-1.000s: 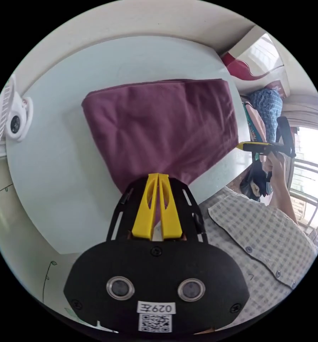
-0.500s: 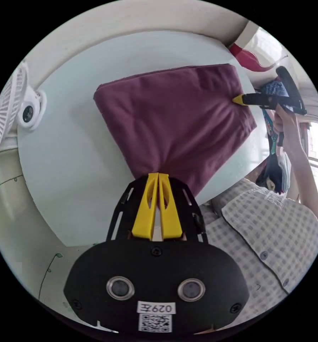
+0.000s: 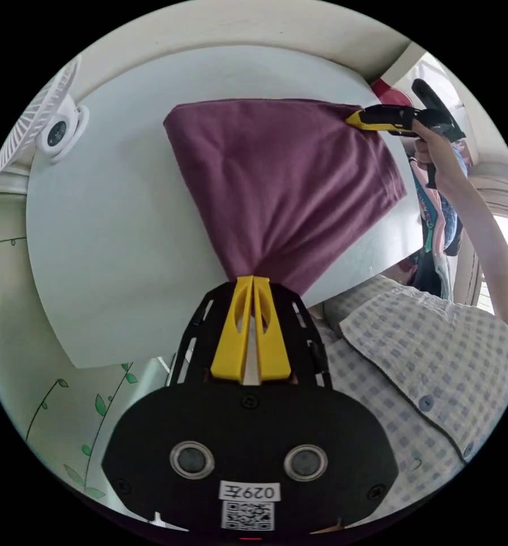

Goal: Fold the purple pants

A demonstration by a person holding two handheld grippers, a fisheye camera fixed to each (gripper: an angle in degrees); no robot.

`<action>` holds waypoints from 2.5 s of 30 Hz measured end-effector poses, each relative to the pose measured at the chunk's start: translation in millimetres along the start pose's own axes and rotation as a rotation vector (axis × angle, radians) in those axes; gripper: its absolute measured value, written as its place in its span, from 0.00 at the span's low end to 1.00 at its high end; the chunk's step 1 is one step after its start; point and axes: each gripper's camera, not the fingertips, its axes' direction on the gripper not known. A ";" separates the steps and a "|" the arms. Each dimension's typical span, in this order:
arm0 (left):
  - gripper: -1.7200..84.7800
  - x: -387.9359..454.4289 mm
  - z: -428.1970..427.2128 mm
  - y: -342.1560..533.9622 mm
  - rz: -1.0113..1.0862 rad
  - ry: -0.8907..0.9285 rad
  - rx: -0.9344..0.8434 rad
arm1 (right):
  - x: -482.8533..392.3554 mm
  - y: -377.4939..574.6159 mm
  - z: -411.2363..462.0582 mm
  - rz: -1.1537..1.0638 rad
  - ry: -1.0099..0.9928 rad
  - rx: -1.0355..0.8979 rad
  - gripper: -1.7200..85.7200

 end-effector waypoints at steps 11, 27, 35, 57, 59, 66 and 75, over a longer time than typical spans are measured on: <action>0.01 -9.0 -20.7 22.1 -0.052 0.172 0.120 | -108.4 46.4 93.3 -0.224 0.062 -0.096 0.01; 0.01 11.4 33.7 -67.1 0.028 0.019 -0.214 | -207.7 42.5 266.6 -0.344 0.526 -0.196 0.01; 0.01 1.7 38.6 -64.5 -0.013 0.090 -0.188 | -245.6 26.9 327.0 -0.375 0.621 -0.223 0.01; 0.01 18.2 48.4 -42.3 -0.030 0.062 -0.157 | -284.2 -16.0 397.5 -0.382 0.672 -0.284 0.01; 0.01 19.8 49.6 -37.5 -0.033 0.059 -0.153 | -303.4 -21.1 380.0 -0.459 0.519 -0.205 0.01; 0.01 20.0 53.1 -19.2 -0.063 0.067 -0.124 | -354.8 -118.6 386.4 -0.501 0.178 -0.171 0.01; 0.01 29.4 58.0 17.3 -0.112 -0.007 -0.033 | -329.5 -207.8 452.9 -0.353 0.147 -0.360 0.01</action>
